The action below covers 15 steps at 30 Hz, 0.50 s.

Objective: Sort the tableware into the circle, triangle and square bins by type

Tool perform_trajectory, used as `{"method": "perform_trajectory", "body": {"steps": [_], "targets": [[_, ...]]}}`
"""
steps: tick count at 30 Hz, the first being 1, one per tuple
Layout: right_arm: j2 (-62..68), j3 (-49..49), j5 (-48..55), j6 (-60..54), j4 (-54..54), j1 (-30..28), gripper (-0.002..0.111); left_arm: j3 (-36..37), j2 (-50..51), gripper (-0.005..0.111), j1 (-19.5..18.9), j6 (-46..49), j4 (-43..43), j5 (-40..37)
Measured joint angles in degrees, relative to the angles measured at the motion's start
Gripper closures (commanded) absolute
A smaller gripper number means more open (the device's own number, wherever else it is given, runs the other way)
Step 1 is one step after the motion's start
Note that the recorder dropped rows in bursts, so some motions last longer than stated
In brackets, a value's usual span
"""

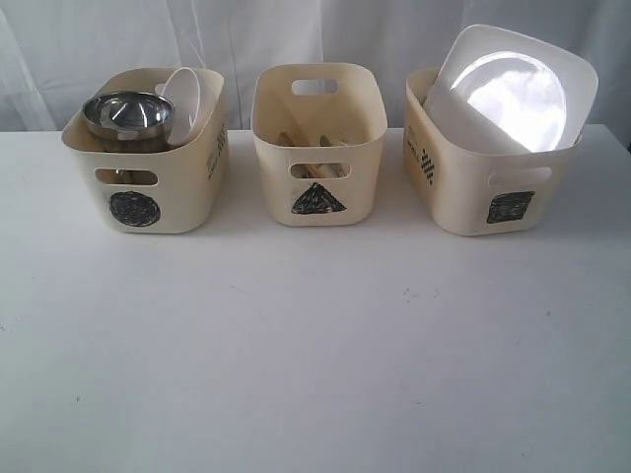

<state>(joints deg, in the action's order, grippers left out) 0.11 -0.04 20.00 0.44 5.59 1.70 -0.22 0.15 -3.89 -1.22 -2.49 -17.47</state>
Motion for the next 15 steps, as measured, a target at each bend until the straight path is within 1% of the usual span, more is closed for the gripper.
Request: {"method": "perform_trajectory", "body": {"steps": [15], "targets": [[0.00,0.00,0.00,0.00,0.00,0.00,0.108,0.00,0.00,0.107,0.00,0.00,0.00,1.74]]}}
